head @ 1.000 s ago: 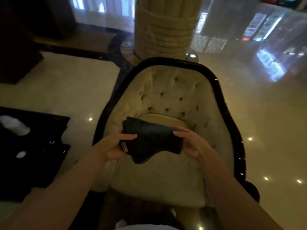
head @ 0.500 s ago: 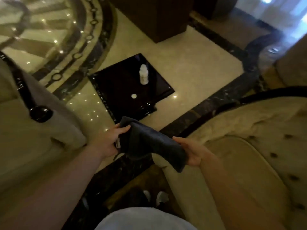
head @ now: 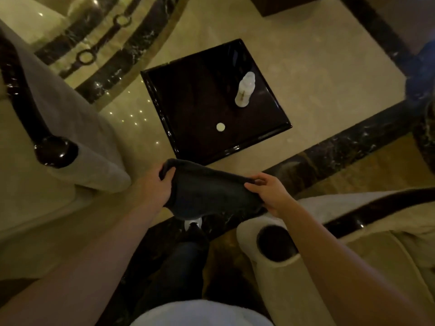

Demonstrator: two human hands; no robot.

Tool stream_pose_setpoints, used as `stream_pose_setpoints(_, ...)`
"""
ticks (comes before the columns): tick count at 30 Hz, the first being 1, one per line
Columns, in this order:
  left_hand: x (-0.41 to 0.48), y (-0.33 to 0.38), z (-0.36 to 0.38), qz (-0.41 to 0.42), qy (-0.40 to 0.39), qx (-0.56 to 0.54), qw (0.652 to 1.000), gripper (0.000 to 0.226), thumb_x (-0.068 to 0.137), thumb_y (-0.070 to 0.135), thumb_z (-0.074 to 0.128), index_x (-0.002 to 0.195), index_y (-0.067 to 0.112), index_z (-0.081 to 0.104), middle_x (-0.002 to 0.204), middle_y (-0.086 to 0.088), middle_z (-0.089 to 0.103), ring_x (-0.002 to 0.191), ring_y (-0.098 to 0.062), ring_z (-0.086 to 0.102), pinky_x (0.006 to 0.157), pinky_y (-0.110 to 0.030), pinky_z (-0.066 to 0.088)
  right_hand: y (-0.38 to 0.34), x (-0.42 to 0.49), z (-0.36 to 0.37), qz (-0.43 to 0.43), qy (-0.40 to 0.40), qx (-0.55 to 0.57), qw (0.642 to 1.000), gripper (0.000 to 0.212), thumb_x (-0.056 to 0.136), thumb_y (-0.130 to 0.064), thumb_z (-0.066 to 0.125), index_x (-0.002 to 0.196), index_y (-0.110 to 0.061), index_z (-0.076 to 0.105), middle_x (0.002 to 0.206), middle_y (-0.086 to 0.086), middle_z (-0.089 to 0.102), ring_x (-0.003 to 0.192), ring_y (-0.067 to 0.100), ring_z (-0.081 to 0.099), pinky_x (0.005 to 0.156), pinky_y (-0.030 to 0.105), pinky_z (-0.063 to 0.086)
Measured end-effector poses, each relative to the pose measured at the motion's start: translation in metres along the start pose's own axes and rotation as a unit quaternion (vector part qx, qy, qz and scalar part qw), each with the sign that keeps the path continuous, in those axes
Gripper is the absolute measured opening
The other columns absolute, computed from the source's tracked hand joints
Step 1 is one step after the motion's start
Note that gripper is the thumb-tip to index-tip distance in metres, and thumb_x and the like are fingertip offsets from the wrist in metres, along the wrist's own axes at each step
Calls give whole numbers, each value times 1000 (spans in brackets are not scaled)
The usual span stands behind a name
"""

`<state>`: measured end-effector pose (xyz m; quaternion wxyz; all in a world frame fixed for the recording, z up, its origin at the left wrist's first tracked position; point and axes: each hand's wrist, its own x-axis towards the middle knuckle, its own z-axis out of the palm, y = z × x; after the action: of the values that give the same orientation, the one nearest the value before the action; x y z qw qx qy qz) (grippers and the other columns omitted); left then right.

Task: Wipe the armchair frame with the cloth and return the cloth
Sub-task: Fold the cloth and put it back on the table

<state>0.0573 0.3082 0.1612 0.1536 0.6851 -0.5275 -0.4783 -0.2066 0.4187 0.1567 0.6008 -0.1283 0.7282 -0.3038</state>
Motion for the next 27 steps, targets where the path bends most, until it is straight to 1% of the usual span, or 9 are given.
stream_pose_setpoints(5, 144, 8, 23, 99, 3, 140, 985, 29, 99, 35, 51, 116, 15, 61, 112, -12, 66, 109, -33, 59, 87, -35, 39, 0, 100, 35, 32, 84, 1, 996, 7, 91, -16, 72, 97, -19, 70, 102, 4, 72, 94, 22, 70, 64, 32, 61)
stream_pose_setpoints(8, 231, -7, 46, 131, -37, 196, 971, 11, 97, 37, 52, 97, 27, 55, 92, -2, 60, 95, -29, 60, 77, -33, 36, 7, 171, 54, 64, 141, 61, 986, 9, 89, -12, 74, 97, -14, 69, 100, 9, 73, 92, 24, 71, 70, 36, 62)
stream_pose_setpoints(11, 317, -27, 75, 146, -59, 221, 963, 21, 96, 39, 53, 108, 23, 60, 102, -7, 65, 100, -30, 62, 81, -34, 40, 14, 249, 73, 102, 147, 85, 980, 9, 89, -11, 74, 96, -13, 68, 99, 10, 73, 91, 25, 71, 75, 41, 63)
stream_pose_setpoints(14, 387, -34, 99, 171, -16, 214, 962, 34, 92, 43, 59, 120, 26, 55, 111, -8, 67, 105, -30, 63, 83, -36, 46, 14, 316, 91, 116, 194, 82, 971, 17, 90, -14, 73, 104, -13, 65, 105, 7, 70, 94, 22, 68, 83, 41, 61)
stream_pose_setpoints(17, 415, -43, 116, 174, 69, 267, 945, 56, 85, 49, 63, 133, 31, 39, 131, -15, 55, 119, -36, 52, 91, -45, 48, 11, 349, 110, 74, 306, -85, 945, 45, 89, -20, 73, 129, -18, 53, 126, 5, 57, 112, 23, 58, 91, 36, 51)
stream_pose_setpoints(19, 404, -58, 126, 228, 98, 329, 911, 63, 86, 58, 53, 137, 24, 37, 140, -16, 47, 127, -37, 44, 99, -51, 46, 14, 344, 124, -44, 328, -267, 905, 53, 87, -27, 72, 134, -24, 48, 140, 7, 45, 127, 26, 47, 96, 36, 45)
stream_pose_setpoints(22, 374, -87, 138, 258, -22, 408, 876, 89, 87, 71, 40, 152, 11, 22, 161, -17, 24, 148, -36, 21, 115, -54, 30, 25, 334, 145, -225, 156, -497, 823, 70, 91, -46, 62, 151, -31, 29, 159, 14, 23, 148, 36, 22, 113, 48, 31)
stream_pose_setpoints(24, 368, -107, 142, 230, -101, 462, 850, 111, 80, 83, 33, 157, 10, 0, 167, -16, -4, 153, -34, -5, 123, -53, 13, 29, 340, 151, -223, 26, -576, 786, 78, 97, -57, 46, 158, -34, 3, 167, 13, -12, 152, 39, -12, 122, 57, 12)
stream_pose_setpoints(27, 379, -121, 139, 238, -131, 487, 830, 125, 69, 92, 28, 154, 15, -20, 164, -11, -25, 149, -30, -26, 123, -51, -2, 39, 347, 151, -201, -25, -623, 755, 82, 98, -65, 34, 155, -35, -16, 161, 13, -34, 146, 41, -31, 122, 60, 5)
